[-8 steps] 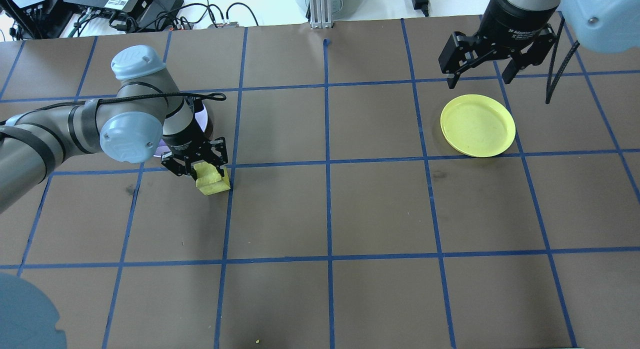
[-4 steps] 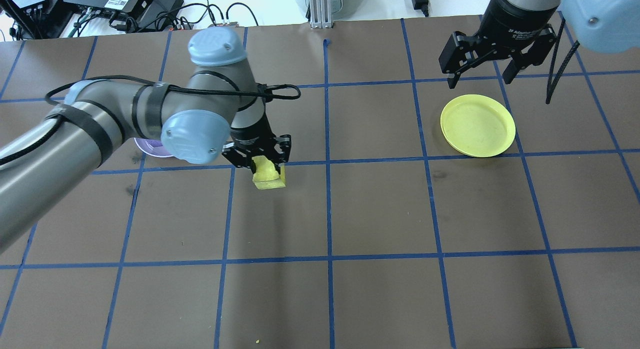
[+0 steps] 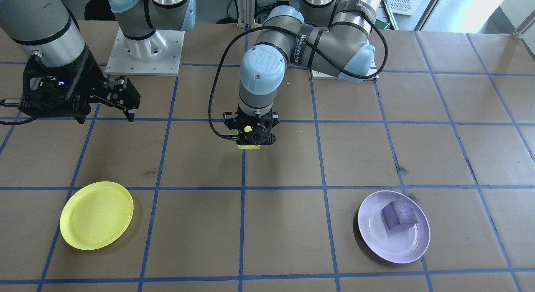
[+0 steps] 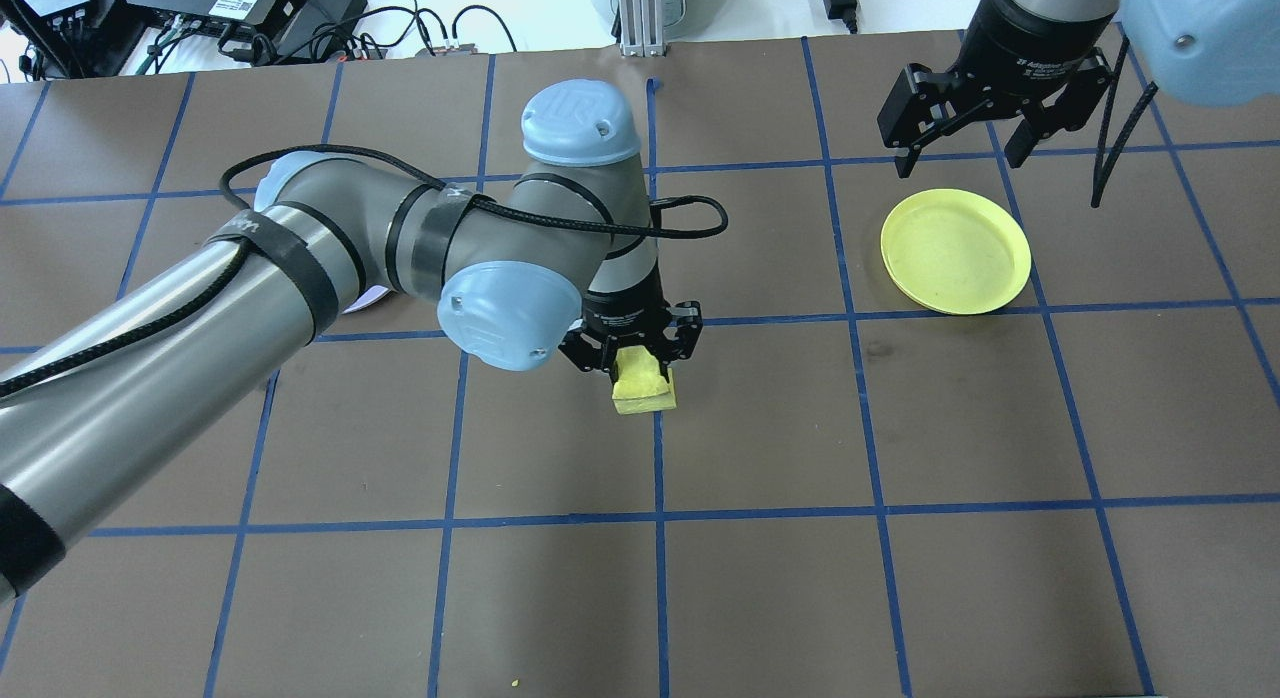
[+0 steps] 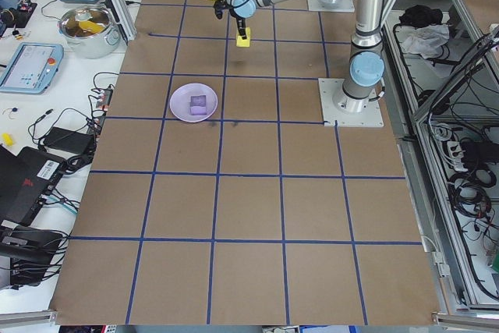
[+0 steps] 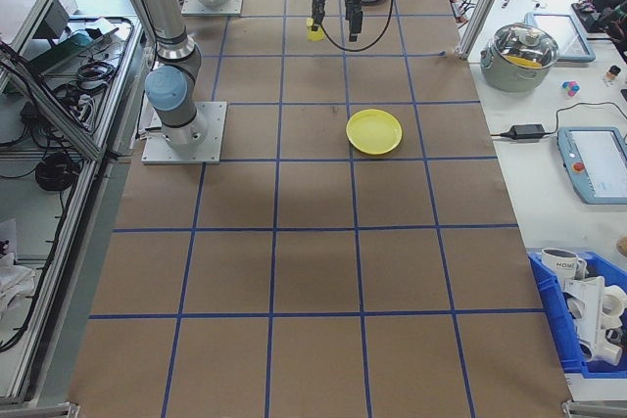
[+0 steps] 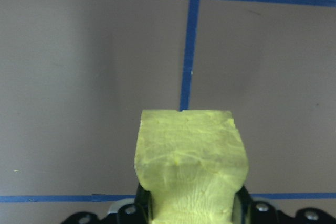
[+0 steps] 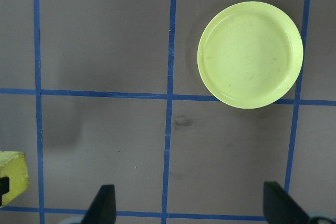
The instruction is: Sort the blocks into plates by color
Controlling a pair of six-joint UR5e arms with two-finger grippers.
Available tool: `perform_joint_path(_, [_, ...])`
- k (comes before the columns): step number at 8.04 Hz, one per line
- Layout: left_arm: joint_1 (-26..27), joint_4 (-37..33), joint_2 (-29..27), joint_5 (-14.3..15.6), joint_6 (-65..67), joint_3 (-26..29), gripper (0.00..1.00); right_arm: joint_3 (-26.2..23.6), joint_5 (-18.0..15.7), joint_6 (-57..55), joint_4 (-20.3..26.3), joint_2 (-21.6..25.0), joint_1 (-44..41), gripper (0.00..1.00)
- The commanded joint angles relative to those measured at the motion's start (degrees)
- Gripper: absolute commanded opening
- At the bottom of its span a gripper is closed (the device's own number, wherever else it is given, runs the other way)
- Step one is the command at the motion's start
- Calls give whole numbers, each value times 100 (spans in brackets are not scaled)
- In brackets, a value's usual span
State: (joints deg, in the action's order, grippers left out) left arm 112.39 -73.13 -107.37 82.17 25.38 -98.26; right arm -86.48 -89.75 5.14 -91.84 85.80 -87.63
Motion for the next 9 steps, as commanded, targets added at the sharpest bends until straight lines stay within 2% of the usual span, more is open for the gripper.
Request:
perform_joint_path(1, [537, 35, -371, -114, 116, 490, 0, 0, 2, -13, -26, -1, 0, 100])
perform_joint_path(3, [731, 62, -792, -44, 55, 869, 0, 0, 2, -4, -35, -1, 0, 100])
perform_joint_path(4, [749, 70, -916, -44, 46, 879, 0, 0, -7, 13, -35, -1, 0, 100])
perform_joint_path(6, [749, 237, -778, -52, 28, 818, 0, 0, -7, 5, -27, -1, 0, 100])
perform_joint_path(9, [749, 526, -943, -35, 20, 774, 0, 0, 1, 13, -18, -1, 0, 100])
